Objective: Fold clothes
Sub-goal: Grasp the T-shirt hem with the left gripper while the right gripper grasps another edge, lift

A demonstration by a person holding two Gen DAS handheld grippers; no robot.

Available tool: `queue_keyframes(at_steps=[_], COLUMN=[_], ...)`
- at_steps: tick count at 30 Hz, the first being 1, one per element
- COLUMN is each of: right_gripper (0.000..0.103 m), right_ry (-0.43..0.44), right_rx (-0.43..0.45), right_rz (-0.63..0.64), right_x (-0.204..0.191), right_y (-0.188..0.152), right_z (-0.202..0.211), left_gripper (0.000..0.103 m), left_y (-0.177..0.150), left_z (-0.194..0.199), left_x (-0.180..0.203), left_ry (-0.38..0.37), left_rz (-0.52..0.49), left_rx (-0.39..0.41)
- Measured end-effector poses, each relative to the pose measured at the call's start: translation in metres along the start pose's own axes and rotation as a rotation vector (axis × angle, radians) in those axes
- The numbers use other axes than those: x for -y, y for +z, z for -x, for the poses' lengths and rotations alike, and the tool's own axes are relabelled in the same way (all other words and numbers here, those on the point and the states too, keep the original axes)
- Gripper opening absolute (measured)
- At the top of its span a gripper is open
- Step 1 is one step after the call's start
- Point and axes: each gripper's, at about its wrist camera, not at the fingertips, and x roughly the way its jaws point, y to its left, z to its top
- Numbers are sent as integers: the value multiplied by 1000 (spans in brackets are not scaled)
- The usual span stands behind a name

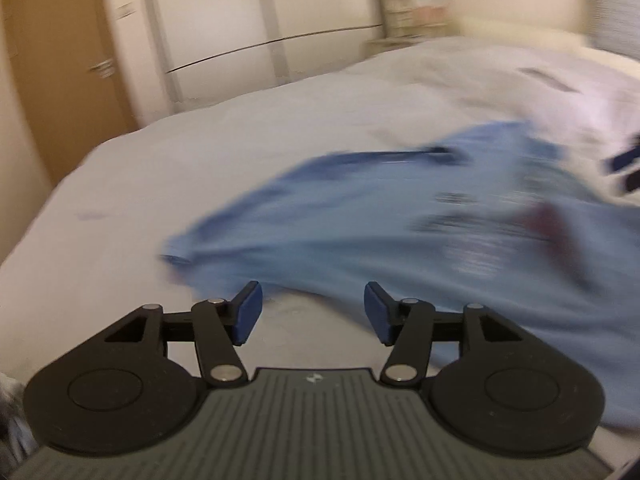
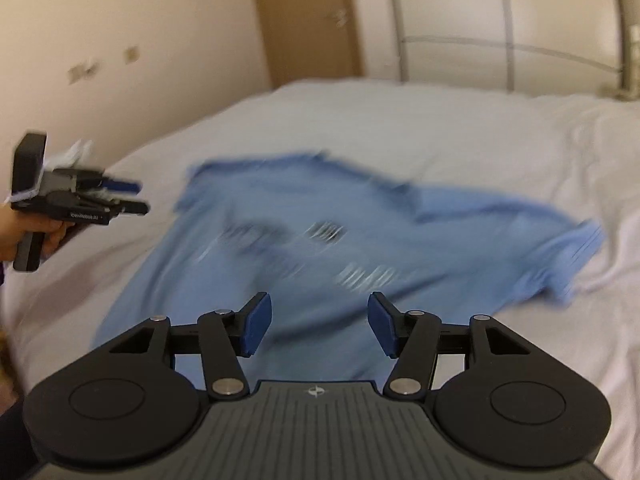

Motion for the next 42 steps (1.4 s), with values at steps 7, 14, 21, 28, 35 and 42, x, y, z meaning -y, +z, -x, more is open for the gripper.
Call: queue_keyframes(at_steps=[7, 14, 21, 28, 35, 42], right_gripper=[57, 60, 68, 81, 84, 84], right_ry=[-77, -217, -251, -351, -412, -415], right_rx=[13, -51, -47, -4, -11, 19], right_rz=[-126, -99, 5, 297, 510, 673], right_x=[-16, -31, -62, -106, -121, -139], right_y=[-51, -101, -118, -123, -131, -131], right_z=[46, 73, 73, 54, 34, 14], left_gripper=[68, 67, 4, 3, 3, 3], left_y=[-36, -74, -78, -38, -44, -57], left_z=[71, 65, 59, 116, 170, 164], left_x=[143, 228, 228, 126, 48, 32], left_ry=[-292, -243, -67, -37, 162, 167], left_rz=[-301, -702, -859, -415, -302, -258], left_rx=[49, -2, -28, 0, -44, -74])
